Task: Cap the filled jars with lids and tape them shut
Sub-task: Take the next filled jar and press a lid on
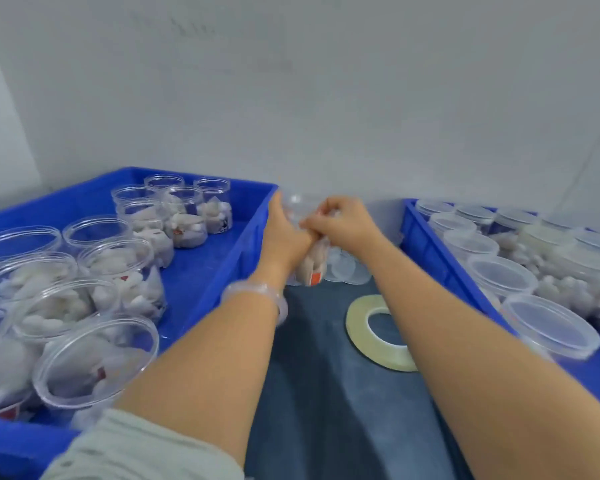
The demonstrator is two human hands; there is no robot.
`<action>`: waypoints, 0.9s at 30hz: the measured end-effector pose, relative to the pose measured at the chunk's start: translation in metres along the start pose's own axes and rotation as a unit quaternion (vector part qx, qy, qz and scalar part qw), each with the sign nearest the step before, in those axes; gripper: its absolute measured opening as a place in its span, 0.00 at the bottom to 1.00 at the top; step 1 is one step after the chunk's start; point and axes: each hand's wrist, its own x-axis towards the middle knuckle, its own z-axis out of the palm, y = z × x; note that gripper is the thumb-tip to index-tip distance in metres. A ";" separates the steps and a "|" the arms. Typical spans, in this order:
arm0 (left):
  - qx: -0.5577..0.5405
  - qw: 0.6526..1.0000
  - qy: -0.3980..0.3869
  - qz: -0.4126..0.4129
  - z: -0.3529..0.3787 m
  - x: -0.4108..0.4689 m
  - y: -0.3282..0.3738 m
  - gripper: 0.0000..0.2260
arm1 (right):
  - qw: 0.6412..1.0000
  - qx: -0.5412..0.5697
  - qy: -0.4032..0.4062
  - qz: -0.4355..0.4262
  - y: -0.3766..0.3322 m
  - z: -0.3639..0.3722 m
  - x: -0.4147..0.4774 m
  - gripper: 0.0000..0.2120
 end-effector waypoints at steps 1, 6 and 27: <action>0.000 1.000 0.014 -0.007 0.006 -0.015 -0.016 0.33 | 1.000 -0.012 -0.012 0.013 0.014 0.003 -0.014 0.15; -0.012 0.997 0.070 -0.009 0.020 -0.057 -0.059 0.27 | 0.999 0.036 -0.003 -0.033 0.069 0.024 -0.049 0.09; -0.014 0.998 0.011 0.053 0.012 -0.054 -0.076 0.37 | 0.939 0.295 0.165 0.068 0.073 -0.021 -0.004 0.06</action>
